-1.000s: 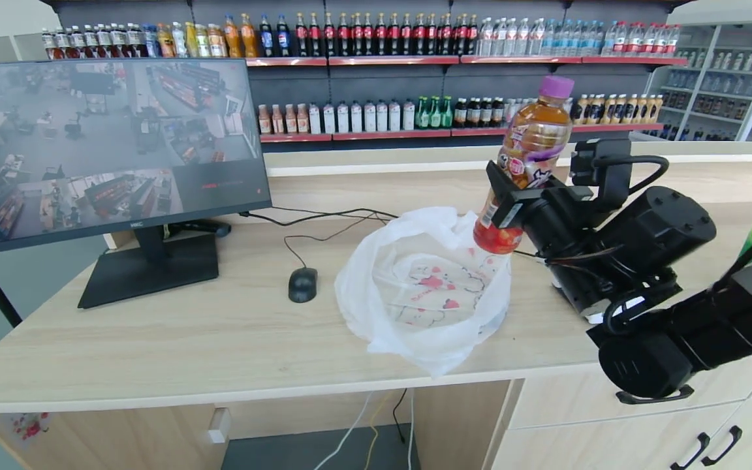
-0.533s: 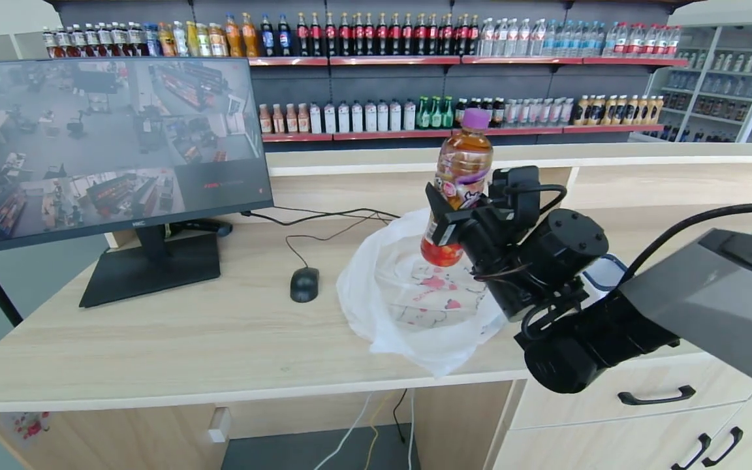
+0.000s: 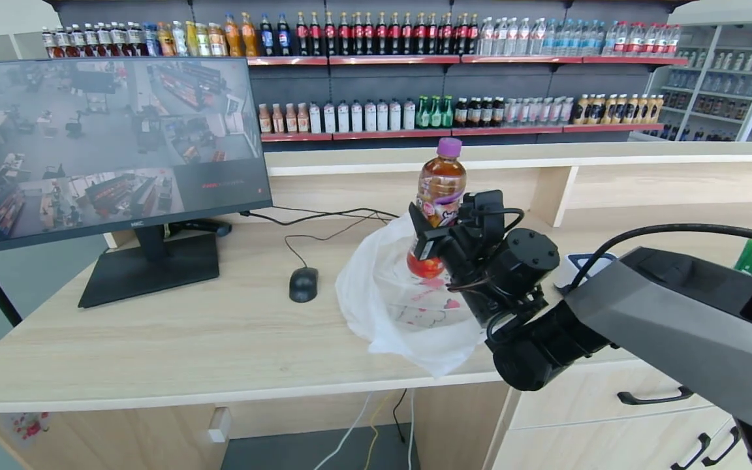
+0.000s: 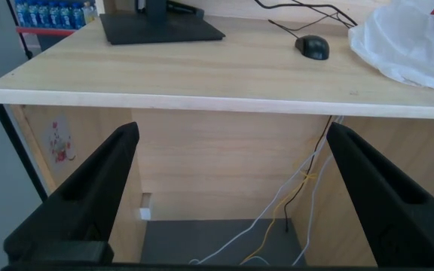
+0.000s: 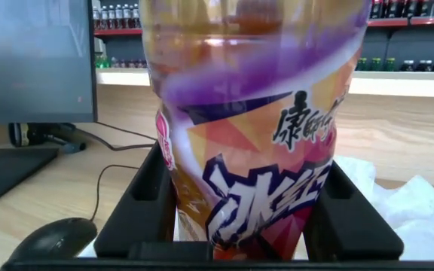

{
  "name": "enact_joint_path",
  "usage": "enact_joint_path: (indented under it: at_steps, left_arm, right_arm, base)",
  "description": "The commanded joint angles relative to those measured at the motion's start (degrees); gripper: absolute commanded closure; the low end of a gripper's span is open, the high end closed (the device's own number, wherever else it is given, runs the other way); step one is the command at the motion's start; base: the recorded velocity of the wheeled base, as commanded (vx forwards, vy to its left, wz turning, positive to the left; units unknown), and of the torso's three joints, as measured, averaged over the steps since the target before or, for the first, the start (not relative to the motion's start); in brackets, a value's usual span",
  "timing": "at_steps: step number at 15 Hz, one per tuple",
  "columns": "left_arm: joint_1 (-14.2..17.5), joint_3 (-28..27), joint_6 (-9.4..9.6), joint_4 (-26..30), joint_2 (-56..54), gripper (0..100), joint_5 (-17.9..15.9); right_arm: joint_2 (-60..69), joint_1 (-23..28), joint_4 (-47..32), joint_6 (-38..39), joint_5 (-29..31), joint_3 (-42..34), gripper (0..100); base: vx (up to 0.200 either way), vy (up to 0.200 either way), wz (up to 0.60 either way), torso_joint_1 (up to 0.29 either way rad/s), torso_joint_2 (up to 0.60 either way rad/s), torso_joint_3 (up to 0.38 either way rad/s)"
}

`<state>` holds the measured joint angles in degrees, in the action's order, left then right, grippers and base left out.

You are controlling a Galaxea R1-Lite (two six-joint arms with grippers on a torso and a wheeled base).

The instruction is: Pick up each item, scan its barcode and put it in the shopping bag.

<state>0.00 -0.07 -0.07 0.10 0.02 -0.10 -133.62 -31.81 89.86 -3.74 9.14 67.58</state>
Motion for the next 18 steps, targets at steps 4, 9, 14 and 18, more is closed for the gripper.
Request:
enact_joint_path:
  at_steps: [4, 9, 14, 18]
  left_arm:
    - [0.0, 0.0, -0.01, 0.0, 0.0, 0, 0.0]
    - [0.0, 0.1, -0.01, 0.0, 0.0, 0, 0.0]
    - [0.0, 0.0, -0.01, 0.0, 0.0, 0, 0.0]
    - [0.0, 0.0, -0.01, 0.0, 0.0, 0, 0.0]
  right_arm:
    - [-5.3, 0.1, 0.1, -0.2, 0.0, 5.3, 100]
    - [-6.5, 0.3, 0.1, -0.7, 0.1, 6.9, 100]
    - [-9.2, 0.3, 0.1, -0.7, 0.1, 9.6, 100]
    - [-10.6, 0.0, 0.1, -0.7, 0.1, 9.7, 100]
  base:
    - [0.0, 0.0, 0.0, 0.0, 0.0, 0.0]
    - [0.0, 0.0, 0.0, 0.0, 0.0, 0.0]
    - [0.0, 0.0, 0.0, 0.0, 0.0, 0.0]
    - [0.0, 0.0, 0.0, 0.0, 0.0, 0.0]
